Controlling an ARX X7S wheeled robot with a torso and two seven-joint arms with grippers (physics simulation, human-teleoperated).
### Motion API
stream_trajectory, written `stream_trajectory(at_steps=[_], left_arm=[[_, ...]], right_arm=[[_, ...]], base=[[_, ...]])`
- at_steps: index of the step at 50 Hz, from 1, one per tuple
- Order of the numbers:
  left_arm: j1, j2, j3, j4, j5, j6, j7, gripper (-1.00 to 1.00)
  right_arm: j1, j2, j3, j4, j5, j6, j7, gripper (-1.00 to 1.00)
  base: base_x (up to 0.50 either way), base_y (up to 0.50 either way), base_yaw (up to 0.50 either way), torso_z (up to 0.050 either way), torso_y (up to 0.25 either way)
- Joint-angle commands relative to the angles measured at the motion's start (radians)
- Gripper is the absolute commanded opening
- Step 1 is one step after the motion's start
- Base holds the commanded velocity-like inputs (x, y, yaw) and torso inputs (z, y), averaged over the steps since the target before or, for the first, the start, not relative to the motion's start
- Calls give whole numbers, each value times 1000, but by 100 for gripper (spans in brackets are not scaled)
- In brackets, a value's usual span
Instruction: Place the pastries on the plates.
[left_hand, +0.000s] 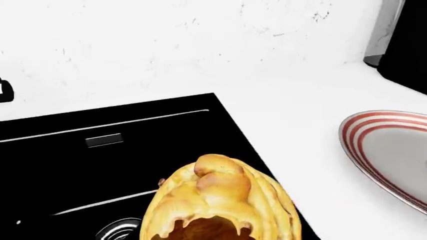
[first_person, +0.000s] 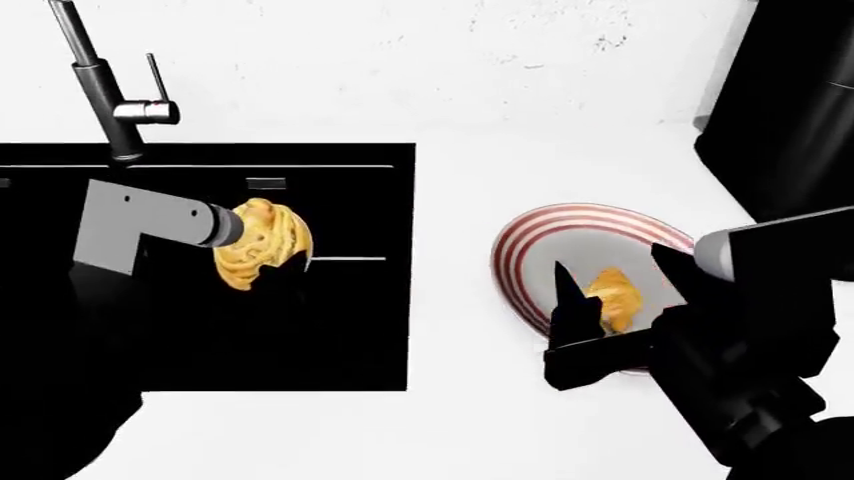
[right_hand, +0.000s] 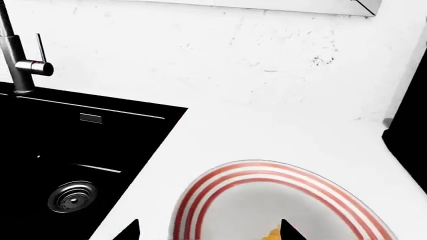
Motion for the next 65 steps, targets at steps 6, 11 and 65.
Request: stream_trajectory(at_steps=[6, 11, 65], left_arm=[[112, -42, -44, 34, 3, 92, -1, -100], [98, -23, -33, 33, 8, 85, -15, -100], [95, -5, -30, 4, 35, 99, 12, -100]], right_arm=[[-15, -1, -6, 19, -37, 12, -14, 100], [-37, 12, -9, 25, -59, -9, -20, 100], [-107, 24, -11, 42, -127, -72, 0, 100]], base=[[-90, 500, 0, 0, 0], [-89, 500, 0, 0, 0], [-16, 495, 0, 0, 0]])
